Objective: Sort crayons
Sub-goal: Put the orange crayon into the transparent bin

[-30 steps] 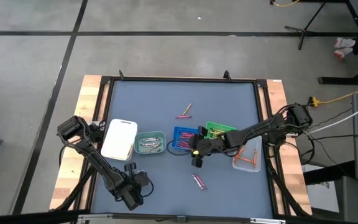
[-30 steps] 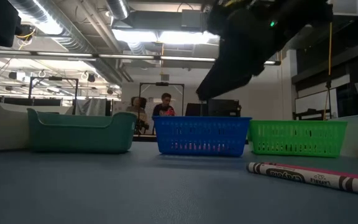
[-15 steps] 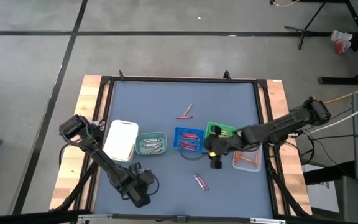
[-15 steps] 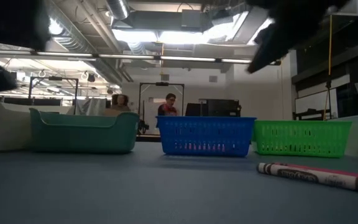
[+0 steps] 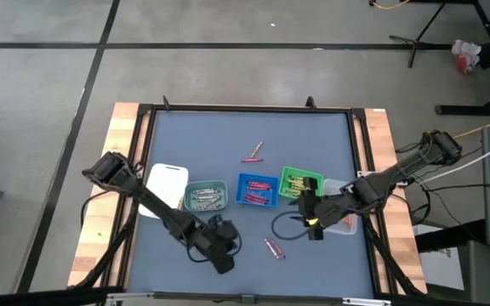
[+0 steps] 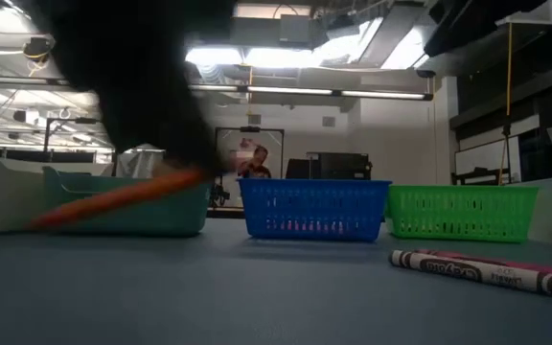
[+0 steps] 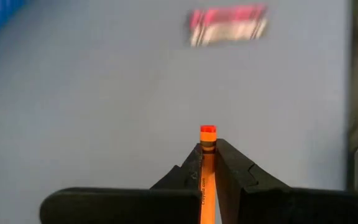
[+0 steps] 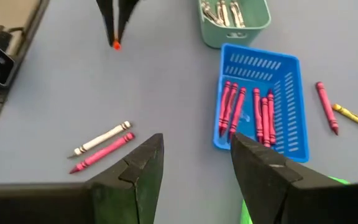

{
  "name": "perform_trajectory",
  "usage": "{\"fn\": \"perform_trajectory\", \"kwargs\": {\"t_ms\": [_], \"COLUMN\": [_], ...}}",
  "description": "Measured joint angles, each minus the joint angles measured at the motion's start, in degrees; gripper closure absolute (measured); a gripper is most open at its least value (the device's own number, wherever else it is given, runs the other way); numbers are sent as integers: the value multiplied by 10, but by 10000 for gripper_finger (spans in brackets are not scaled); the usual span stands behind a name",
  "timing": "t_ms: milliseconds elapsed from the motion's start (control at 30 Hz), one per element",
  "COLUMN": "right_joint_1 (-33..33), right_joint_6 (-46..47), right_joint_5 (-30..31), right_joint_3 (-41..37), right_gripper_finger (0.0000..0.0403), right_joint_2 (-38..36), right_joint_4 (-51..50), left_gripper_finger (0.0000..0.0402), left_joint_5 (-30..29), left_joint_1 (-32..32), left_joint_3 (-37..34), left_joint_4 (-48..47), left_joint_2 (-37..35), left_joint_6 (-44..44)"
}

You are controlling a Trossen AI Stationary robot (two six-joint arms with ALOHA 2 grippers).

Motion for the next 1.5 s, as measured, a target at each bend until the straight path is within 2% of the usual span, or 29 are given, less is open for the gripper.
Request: {"fn": "perform_trajectory", "kwargs": {"t_ms": [267,433,633,833,1067,1367,1500], "right_joint_1": [16,15,15,15,15,14,14], "right_joint_6": [33,76,78,65,58,15,12], "right_joint_5": [10,9,-16,5,64,64,64], "right_joint_3": [-20,-21,-21,-21,-21,-21,-21], "right_gripper_finger": [217,216,216,216,217,217,218], "right_joint_2": [1,1,1,1,1,14,22], "right_joint_4": [69,73,89,152,208,283,284], "left_gripper_finger": [395,395,395,395,395,395,395], "left_joint_5": [-51,-52,-51,-50,-47,-47,-47], "left_joint_1": [69,101,119,125,125,125,125], "left_joint_3": [0,1,1,1,1,1,1], "left_joint_4": [230,379,485,554,611,615,615], "left_joint_2": [-1,-2,-2,-2,-2,-2,-2], "left_joint_6": [201,319,423,484,529,529,529]}}
